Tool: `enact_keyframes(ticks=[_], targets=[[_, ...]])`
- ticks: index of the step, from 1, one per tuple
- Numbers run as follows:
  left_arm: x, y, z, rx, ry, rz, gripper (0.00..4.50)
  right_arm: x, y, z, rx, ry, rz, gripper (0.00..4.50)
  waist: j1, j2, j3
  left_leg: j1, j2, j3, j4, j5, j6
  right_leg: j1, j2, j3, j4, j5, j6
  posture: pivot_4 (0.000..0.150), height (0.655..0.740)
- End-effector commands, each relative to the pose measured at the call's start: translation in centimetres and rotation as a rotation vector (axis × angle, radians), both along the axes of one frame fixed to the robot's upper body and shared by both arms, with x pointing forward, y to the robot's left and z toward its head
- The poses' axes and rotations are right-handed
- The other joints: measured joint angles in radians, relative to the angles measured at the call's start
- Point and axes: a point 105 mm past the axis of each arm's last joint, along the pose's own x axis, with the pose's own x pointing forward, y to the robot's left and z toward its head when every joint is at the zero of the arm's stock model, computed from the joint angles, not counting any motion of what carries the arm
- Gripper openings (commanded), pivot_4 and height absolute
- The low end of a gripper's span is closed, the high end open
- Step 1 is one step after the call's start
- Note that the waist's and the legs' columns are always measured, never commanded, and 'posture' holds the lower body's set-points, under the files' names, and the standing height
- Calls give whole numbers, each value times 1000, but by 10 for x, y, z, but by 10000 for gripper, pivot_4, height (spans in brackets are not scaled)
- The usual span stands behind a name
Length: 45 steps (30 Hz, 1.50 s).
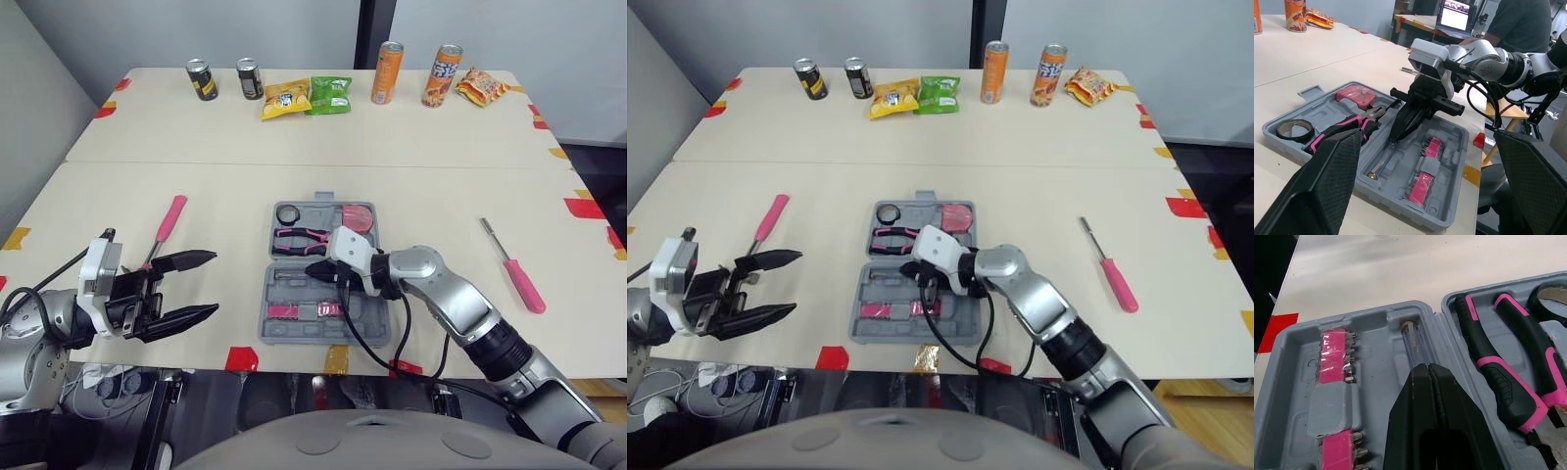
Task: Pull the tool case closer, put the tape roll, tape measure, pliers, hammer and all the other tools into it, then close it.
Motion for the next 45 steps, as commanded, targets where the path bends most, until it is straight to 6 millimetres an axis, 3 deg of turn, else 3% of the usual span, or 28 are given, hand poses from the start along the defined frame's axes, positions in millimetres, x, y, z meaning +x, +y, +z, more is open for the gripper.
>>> enact_keyframes(ticks=[1, 4, 12, 17, 19, 25, 29, 34, 37, 41, 45], targets=[[-2, 2, 0, -1, -11, -3, 45000, 0, 5, 10, 16, -32, 21, 842, 0, 0, 0, 0, 0, 0, 0, 0, 0, 0, 0, 0, 0, 0, 0, 1500, 7400], [-3, 2, -2, -1, -11, -2, 45000, 2, 3, 5, -11, -21, 11, 842, 2, 0, 0, 0, 0, 0, 0, 0, 0, 0, 0, 0, 0, 0, 0, 1500, 7400], [-2, -2, -2, -2, -14, -5, 45000, -1, -16, -41, -250, 71, 5, 842, 1, 0, 0, 1, 0, 0, 0, -1, -2, 1, 0, 0, 0, 0, 0, 1500, 7400], [0, -6, 0, -6, -17, -5, 45000, -3, -19, -54, -312, 123, 6, 842, 1, 0, -5, 2, 0, 0, 0, -3, -6, 2, 0, 0, 1, 0, 0, 1500, 7400], [-1, -7, 0, -10, -16, -1, 45000, -1, -12, -45, -237, 113, 2, 842, 1, -1, -6, 2, 0, 0, 0, -4, -7, 3, 0, 0, 1, 0, 0, 1500, 7400], [-5, -1, -12, -67, 21, 93, 45000, -4, 0, 14, 134, 17, -15, 842, 0, 1, -4, 1, 1, 1, 0, -4, -7, 1, 0, 0, 0, 0, -1, 1500, 7400], [9, 5, -17, -134, 10, 213, 45000, -5, -5, 54, 338, -41, -66, 842, 3, 1, -2, 0, 1, 1, 0, -4, -6, 0, 0, 0, -1, 0, -1, 1500, 7400], [30, 24, -16, -191, -30, 433, 45000, -13, -38, 77, 427, -148, -197, 842, 13, 0, -3, 0, 1, 1, 0, -4, -7, 1, 0, -1, -1, 0, -1, 1500, 7400], [35, 38, -18, -190, -39, 544, 45000, -16, -59, 74, 405, -168, -291, 842, 10, -1, -3, -1, 1, 1, -1, -4, -7, 1, 0, -1, -4, 0, 0, 1500, 7400], [33, 55, -22, -174, -26, 666, 45000, -26, -106, 58, 363, -117, -445, 842, 6, -1, -3, 0, 1, 1, -2, -5, -7, 2, 0, 0, -6, 1, 1, 1500, 7400], [16, 70, -36, -121, 10, 731, 45000, -53, -145, 39, 303, -86, -515, 12307, 6, -2, -2, 0, 1, 1, -4, -5, -7, 2, 0, -1, -10, 1, 1, 1500, 7400]])
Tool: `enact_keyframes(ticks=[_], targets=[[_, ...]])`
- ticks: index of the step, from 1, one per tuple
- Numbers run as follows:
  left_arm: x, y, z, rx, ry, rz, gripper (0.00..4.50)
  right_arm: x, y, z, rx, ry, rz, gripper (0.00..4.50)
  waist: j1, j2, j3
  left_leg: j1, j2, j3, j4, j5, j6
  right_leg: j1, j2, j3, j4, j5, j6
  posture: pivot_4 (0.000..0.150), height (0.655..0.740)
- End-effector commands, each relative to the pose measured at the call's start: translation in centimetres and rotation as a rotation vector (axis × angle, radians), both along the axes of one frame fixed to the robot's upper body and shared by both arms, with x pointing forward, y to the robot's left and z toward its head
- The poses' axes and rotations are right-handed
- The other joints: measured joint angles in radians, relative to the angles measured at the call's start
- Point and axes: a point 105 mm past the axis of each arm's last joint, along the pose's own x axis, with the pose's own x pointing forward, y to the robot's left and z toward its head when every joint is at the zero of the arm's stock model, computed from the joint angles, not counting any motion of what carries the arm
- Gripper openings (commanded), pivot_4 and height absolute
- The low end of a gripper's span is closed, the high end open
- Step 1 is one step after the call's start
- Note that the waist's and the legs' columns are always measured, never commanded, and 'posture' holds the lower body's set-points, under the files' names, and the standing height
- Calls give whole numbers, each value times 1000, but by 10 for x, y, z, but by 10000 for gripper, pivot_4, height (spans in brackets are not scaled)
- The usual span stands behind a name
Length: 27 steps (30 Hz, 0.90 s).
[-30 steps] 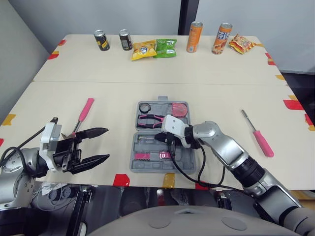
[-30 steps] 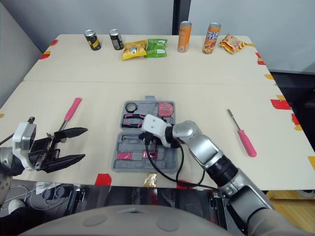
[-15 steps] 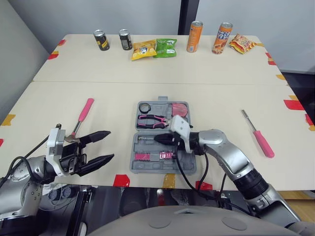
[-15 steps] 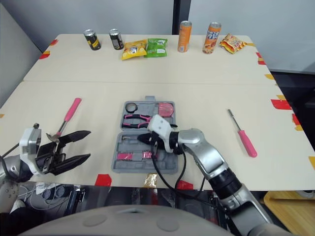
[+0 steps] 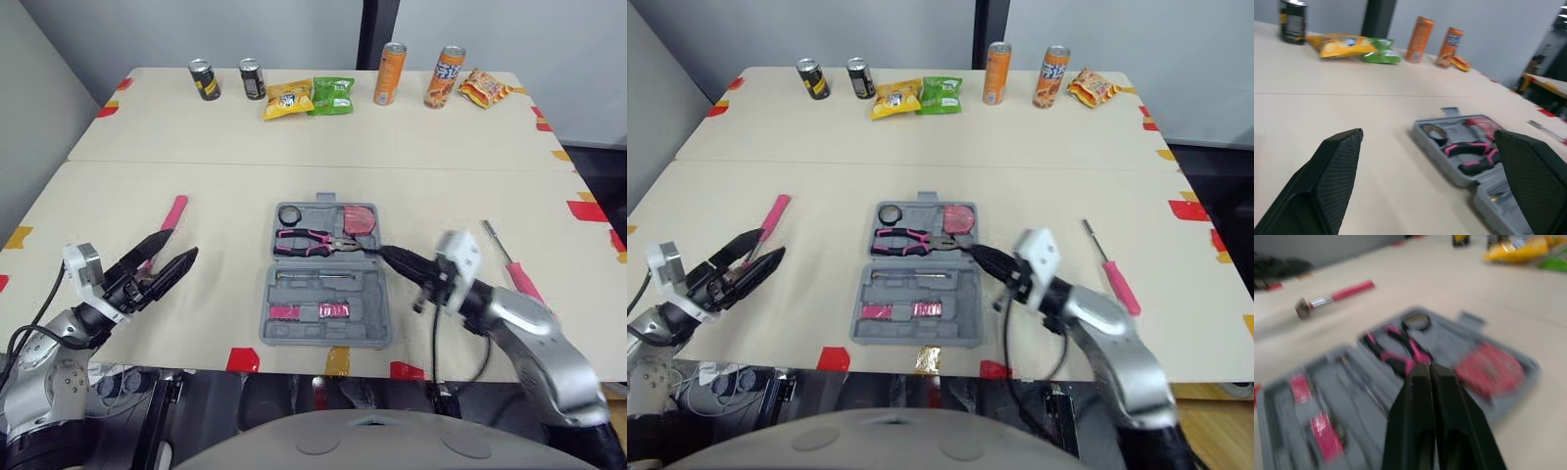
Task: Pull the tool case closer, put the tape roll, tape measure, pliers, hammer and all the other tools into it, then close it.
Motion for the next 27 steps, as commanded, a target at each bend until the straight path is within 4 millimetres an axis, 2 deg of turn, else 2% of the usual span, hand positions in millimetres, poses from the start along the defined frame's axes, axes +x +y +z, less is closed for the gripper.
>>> enact_keyframes(ticks=[1, 5, 9, 12, 15, 19, 23, 27], targets=[[-17, 20, -6, 43, 28, 77, 45000, -21, -24, 7, 17, -43, -29, 16081, -1, 0, 0, 0, 0, 0, -1, 0, 0, 0, 0, 0, -1, 0, 0, 1500, 7400], [-42, 38, -22, 72, 97, 151, 45000, -53, -60, -7, -1, 5, -128, 29860, -2, -1, 0, 0, 0, 0, -4, 0, 1, 1, 0, 0, -5, 0, 1, 1500, 7400], [-61, 52, -35, 94, 153, 210, 45000, -77, -87, -17, -17, 40, -231, 43576, -1, -2, 2, 1, 0, 0, -7, -1, 1, 4, 0, -1, -12, 0, 2, 1500, 7400], [-68, 55, -40, 105, 178, 234, 45000, -95, -104, -26, -26, 79, -293, 44616, 3, -2, 3, 3, -1, 0, -10, -1, 2, 6, 0, -1, -15, 0, 3, 1500, 7400], [-63, 48, -38, 106, 179, 229, 45000, -105, -114, -31, -37, 102, -313, 44616, 7, -1, 3, 3, -1, 0, -11, -1, 2, 7, 0, -1, -18, 0, 3, 1500, 7400], [-50, 36, -38, 100, 169, 211, 45000, -94, -116, -24, -20, 65, -327, 44616, 7, -1, 3, 3, -1, 0, -13, -1, 2, 7, 0, -1, -19, 0, 3, 1500, 7400], [-33, 28, -29, 80, 127, 200, 45000, -72, -97, -6, 16, -1, -243, 44616, 0, -1, 3, 3, -1, -1, -13, -1, 2, 8, 0, -2, -18, 1, 3, 1500, 7400], [-14, 29, -18, 120, 120, 261, 45000, -51, -64, 19, 49, -60, -47, 44616, -3, -1, 3, 3, -1, -2, -12, 5, 11, 9, 0, -4, -17, 1, 3, 1500, 7400]])
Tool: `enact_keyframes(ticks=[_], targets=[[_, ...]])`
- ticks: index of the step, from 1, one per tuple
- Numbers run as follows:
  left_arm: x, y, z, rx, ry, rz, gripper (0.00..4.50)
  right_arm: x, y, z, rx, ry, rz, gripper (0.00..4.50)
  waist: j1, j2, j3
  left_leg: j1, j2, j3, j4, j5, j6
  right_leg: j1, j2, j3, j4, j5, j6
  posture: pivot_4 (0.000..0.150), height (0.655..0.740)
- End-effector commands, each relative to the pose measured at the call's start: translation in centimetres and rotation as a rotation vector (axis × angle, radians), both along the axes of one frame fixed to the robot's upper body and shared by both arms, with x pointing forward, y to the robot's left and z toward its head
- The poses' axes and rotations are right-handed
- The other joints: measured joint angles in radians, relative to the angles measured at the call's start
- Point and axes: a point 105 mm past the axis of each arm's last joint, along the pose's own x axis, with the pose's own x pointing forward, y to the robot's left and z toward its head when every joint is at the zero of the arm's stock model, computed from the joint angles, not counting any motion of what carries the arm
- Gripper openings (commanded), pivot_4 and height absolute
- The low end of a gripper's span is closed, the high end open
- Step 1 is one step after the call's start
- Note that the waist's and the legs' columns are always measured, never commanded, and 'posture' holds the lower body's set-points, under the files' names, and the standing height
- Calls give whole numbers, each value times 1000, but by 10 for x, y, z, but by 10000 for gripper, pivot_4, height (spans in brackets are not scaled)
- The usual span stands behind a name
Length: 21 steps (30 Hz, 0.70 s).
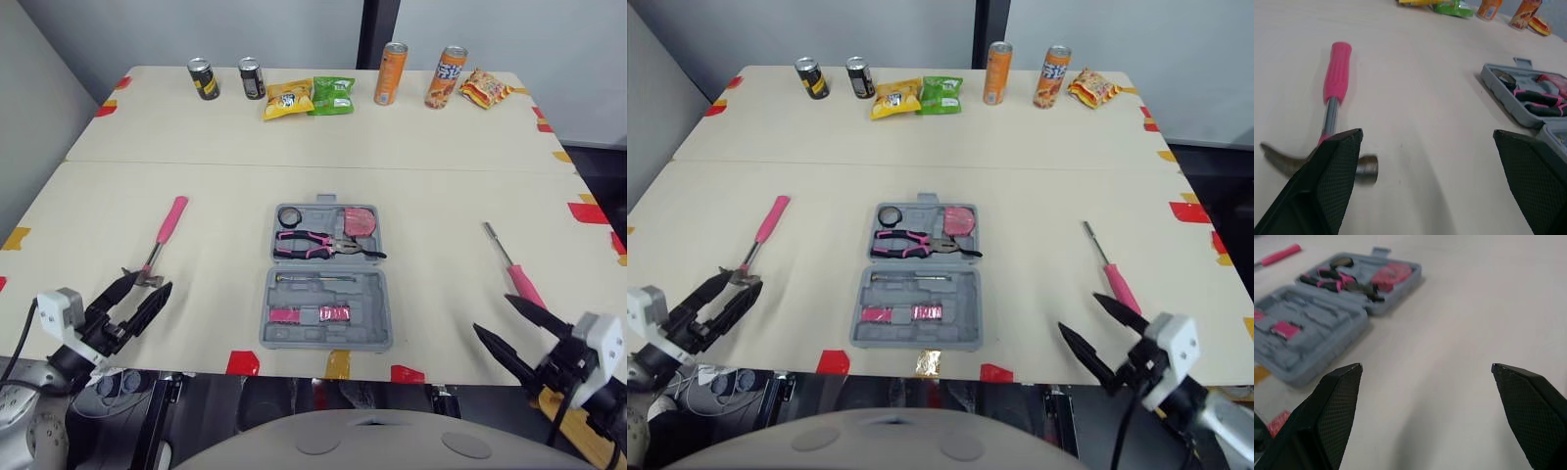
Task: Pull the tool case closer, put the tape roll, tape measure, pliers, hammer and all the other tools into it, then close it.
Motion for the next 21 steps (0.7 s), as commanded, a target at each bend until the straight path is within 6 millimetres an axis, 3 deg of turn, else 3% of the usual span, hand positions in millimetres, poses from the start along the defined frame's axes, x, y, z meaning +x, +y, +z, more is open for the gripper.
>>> enact_keyframes(ticks=[1, 8, 13, 21], targets=[[14, 4, 15, 64, -4, 62, 45000, 14, 34, 29, 33, -63, 193, 44616, -3, 0, 0, 0, 0, 0, 0, 0, 0, 0, 0, -1, 0, 0, 0, 1500, 7400], [37, 10, 40, 159, 73, 98, 45000, 36, 84, 68, 33, -124, 522, 44616, -2, 0, 0, -1, 0, -4, 5, 1, 1, 3, 0, -4, 3, 0, 0, 1500, 7400], [50, 23, 33, 290, 276, 184, 45000, 36, 106, 89, 19, -200, 677, 44616, 3, 0, 0, -2, 0, -6, 8, 1, 1, 3, 0, -5, 4, 0, 0, 1500, 7400], [73, 22, 18, 323, 400, 206, 45000, 46, 120, 99, -7, -246, 772, 44616, 3, 1, 0, -2, 0, -6, 13, 1, 1, 2, -1, -5, 9, 0, 0, 1500, 7400]])
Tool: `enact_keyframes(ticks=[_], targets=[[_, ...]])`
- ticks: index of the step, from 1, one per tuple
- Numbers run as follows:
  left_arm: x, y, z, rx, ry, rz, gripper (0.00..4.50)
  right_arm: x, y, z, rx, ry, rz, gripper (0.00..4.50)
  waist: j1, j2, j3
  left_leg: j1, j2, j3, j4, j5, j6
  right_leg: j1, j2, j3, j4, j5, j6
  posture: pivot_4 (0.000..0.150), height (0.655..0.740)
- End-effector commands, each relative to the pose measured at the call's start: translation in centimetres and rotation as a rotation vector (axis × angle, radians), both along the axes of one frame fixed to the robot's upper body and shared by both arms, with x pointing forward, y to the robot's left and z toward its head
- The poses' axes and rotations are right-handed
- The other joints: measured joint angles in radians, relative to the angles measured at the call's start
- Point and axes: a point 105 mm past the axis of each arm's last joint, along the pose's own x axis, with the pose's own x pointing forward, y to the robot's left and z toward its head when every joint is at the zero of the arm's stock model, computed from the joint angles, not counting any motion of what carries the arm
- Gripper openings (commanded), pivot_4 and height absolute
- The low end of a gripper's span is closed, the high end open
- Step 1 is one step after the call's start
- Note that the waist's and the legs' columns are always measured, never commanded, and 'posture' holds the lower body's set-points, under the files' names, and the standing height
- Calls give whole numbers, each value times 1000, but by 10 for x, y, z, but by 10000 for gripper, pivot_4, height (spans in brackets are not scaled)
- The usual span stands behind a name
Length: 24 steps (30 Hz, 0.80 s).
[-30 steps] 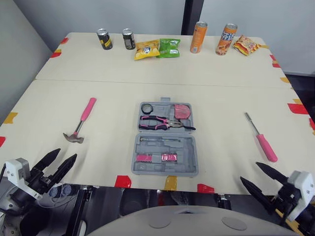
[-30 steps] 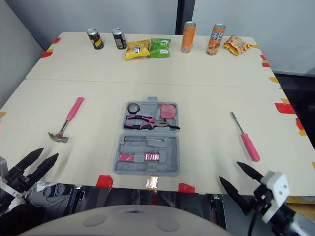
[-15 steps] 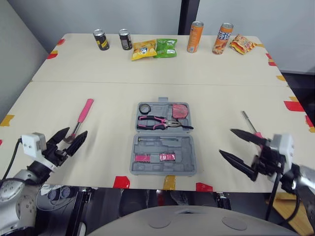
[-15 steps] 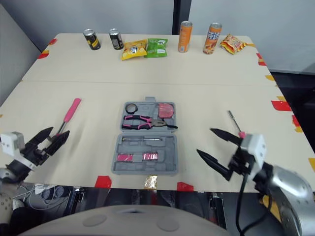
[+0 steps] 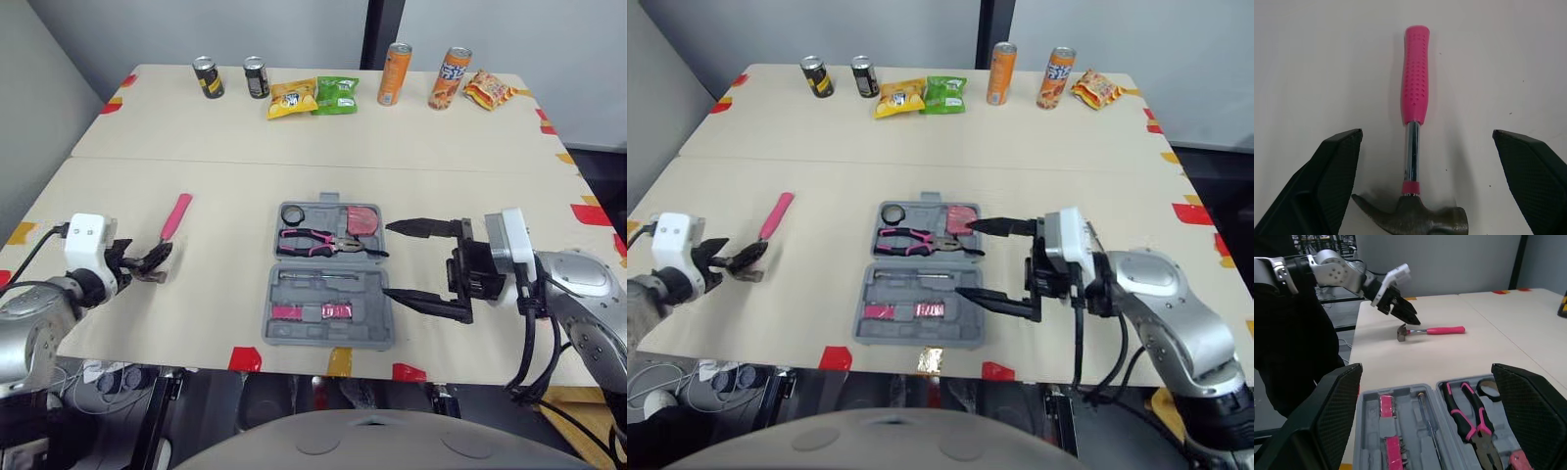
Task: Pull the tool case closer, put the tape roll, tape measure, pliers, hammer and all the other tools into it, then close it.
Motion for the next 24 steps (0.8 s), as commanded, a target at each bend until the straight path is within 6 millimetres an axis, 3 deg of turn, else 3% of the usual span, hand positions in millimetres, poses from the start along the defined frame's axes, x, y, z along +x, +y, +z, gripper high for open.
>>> enact_keyframes(ticks=[1, 4, 14, 19, 24], targets=[[8, 6, -4, 43, 37, 21, 45000, 3, 3, 5, -2, -33, 30, 44616, 0, 0, 0, 0, 0, 0, 0, 0, 0, 0, 0, 0, 1, 0, 0, 1500, 7400], [14, 9, -13, 36, 63, 57, 37465, 4, 4, 4, -17, -45, 35, 45000, 0, 0, 0, 0, 0, 0, 0, 0, 0, 0, 0, 0, 2, 0, -1, 1500, 7400], [11, 0, -30, -6, 81, 58, 1787, 4, 4, 3, -19, -46, 35, 45000, 2, 0, 0, -1, 0, 0, 1, 0, 0, -1, 0, 0, 1, 0, -1, 1500, 7400], [3, -9, -27, -14, 66, 24, 270, 3, 3, 3, -16, -38, 36, 45000, 1, 0, 0, -1, 0, 0, 1, 0, 0, -1, 0, 0, 1, 0, -1, 1500, 7400], [-4, -40, -27, -38, 55, -2, 270, 1, 0, 1, -24, -34, 31, 45000, 4, 1, 0, -2, 0, 0, 1, 0, 0, -1, -1, 0, 0, 0, -1, 1500, 7400]])
